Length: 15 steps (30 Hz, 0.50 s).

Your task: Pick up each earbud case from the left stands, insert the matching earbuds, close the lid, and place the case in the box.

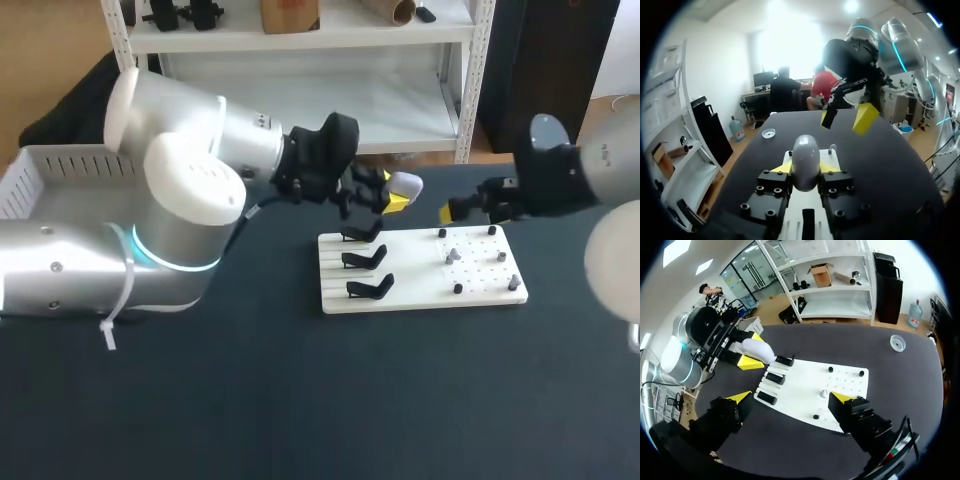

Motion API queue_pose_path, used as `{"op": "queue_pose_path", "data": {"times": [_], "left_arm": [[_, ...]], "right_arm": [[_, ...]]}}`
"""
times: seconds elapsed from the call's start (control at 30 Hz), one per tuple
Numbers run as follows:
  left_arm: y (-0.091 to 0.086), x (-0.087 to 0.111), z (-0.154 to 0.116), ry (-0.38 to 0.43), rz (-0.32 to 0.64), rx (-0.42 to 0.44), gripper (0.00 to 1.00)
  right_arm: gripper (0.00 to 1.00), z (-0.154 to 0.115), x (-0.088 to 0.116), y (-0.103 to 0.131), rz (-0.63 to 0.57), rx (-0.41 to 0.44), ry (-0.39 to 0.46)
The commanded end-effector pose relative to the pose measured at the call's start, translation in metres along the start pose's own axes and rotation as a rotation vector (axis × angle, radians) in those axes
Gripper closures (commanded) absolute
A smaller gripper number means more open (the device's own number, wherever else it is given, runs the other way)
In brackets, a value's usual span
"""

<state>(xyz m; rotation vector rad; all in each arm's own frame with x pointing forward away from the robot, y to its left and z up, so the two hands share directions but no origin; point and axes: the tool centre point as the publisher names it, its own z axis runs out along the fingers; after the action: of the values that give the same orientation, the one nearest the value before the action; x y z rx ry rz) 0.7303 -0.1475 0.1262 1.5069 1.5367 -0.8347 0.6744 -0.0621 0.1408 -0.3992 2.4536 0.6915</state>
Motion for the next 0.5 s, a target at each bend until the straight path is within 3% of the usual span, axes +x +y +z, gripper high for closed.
{"op": "queue_pose_path", "data": {"times": [0.03,0.5], "left_arm": [[0.004,0.002,0.004,-0.013,0.008,0.024,1.0],[-0.009,-0.001,0.01,-0.044,0.026,0.1,1.0]], "right_arm": [[0.0,0.009,-0.008,0.006,-0.003,-0.016,0.019],[0.0,0.025,-0.019,0.012,0.01,-0.031,0.041]]}}
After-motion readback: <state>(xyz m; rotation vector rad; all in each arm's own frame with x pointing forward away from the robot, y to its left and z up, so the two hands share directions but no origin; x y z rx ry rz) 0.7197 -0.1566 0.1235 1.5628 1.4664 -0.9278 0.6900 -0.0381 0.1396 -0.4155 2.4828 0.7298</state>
